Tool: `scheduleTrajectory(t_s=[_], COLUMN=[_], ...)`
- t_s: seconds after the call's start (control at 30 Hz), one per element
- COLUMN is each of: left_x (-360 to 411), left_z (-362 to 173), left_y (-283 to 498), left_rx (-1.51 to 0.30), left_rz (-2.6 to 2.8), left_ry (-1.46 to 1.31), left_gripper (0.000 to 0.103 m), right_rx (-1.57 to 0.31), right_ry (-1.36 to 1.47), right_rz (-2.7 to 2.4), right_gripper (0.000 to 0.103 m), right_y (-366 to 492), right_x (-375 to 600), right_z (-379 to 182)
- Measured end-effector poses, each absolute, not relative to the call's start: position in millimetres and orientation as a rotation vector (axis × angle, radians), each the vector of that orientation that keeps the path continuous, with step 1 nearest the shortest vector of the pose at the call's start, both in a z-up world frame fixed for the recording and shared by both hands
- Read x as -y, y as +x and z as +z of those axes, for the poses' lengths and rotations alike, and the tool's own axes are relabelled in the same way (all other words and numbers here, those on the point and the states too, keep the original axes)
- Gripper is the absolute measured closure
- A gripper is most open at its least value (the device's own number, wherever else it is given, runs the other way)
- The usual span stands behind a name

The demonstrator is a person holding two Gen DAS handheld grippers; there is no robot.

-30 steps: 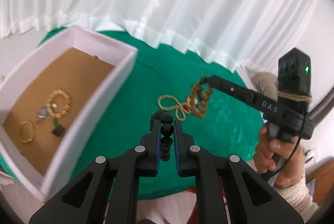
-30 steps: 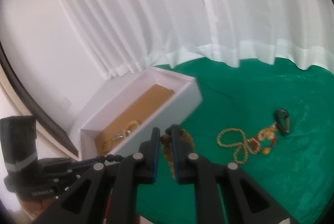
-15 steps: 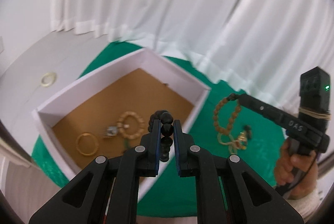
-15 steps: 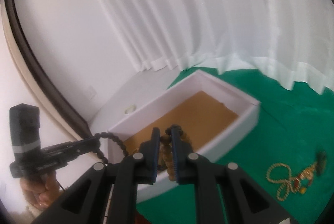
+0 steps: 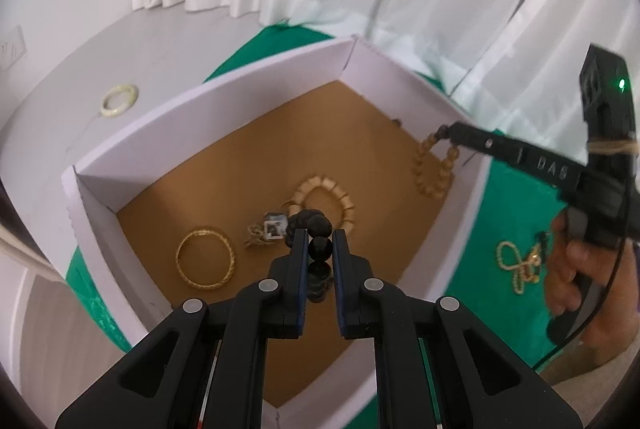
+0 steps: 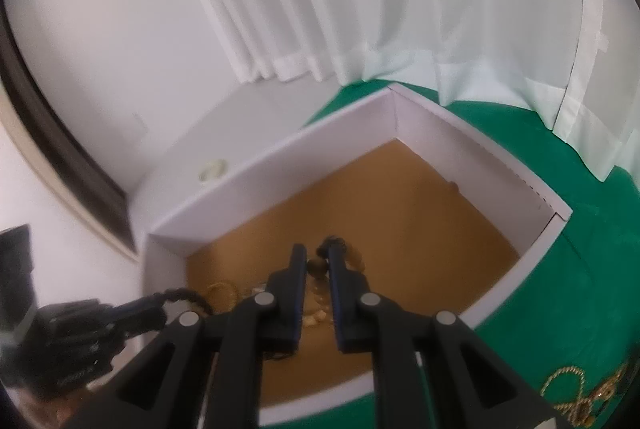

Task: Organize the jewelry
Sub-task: 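Carry the black bracelet and brown bead strand into the white box and open both grippers, then withdraw both grippers from the box back over the remaining pile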

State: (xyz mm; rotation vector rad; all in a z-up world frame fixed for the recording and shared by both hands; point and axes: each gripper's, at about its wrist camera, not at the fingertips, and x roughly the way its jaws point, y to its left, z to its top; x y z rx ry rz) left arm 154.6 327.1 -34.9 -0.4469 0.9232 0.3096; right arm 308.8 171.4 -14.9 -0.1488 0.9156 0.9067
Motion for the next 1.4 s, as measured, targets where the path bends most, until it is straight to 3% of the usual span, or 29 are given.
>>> scheduleTrajectory(t_s=[0.23, 0.27, 0.3, 0.33, 0.37, 0.4, 0.43, 0.6, 0.67, 0.9, 1.1, 1.2, 1.4], left_x=[-333.5, -334.6, -335.8, -336.2, -337.6, -338.4, -338.4, -327.6, -318.5, -266.2, -209.9, -179.1, -130.1], left_z=[-59.6, -61.4, -62.6, -62.5, -62.0, -59.8, -57.3, -40.5, -32.9, -4.5, 3.9, 3.2, -5.2], left_y=[165.9, 165.7, 165.2, 164.0, 161.8, 158.6, 155.8, 144.8, 141.1, 129.6, 126.2, 127.7, 131.9], left_rx=[-0.964, -0.968, -0.971, -0.969, -0.964, -0.953, -0.941, -0.899, -0.879, -0.799, -0.780, -0.781, -0.812], left_rz=[0.367, 0.383, 0.394, 0.401, 0.415, 0.435, 0.447, 0.470, 0.473, 0.398, 0.276, 0.216, 0.109], left_ry=[-0.433, -0.430, -0.428, -0.428, -0.430, -0.429, -0.425, -0.381, -0.348, -0.266, -0.227, -0.201, -0.184], left_gripper=[0.092, 0.090, 0.078, 0.067, 0.043, 0.027, 0.024, 0.014, 0.013, 0.008, 0.008, 0.008, 0.008], right_rx=[-0.921, -0.921, -0.916, -0.913, -0.909, -0.903, -0.888, -0.787, -0.747, -0.703, -0.749, -0.759, -0.794], right_ry=[-0.150, -0.150, -0.155, -0.161, -0.169, -0.172, -0.170, -0.176, -0.179, -0.175, -0.179, -0.178, -0.159], right_rz=[0.875, 0.871, 0.865, 0.861, 0.847, 0.838, 0.827, 0.793, 0.782, 0.761, 0.713, 0.687, 0.617], right_gripper=[0.091, 0.090, 0.090, 0.080, 0.053, 0.038, 0.024, 0.022, 0.016, 0.016, 0.015, 0.005, 0.004], right_y=[320.3, 319.8, 318.7, 318.0, 316.2, 314.5, 313.4, 296.7, 287.7, 258.4, 231.2, 214.9, 191.1], right_x=[-179.4, -179.6, -179.8, -180.5, -179.7, -178.1, -176.8, -158.8, -148.2, -98.8, -41.4, -10.0, 46.2], right_z=[-23.0, -24.0, -24.5, -24.9, -24.2, -23.1, -21.4, 2.1, 12.6, 33.1, 28.6, 23.4, 10.4])
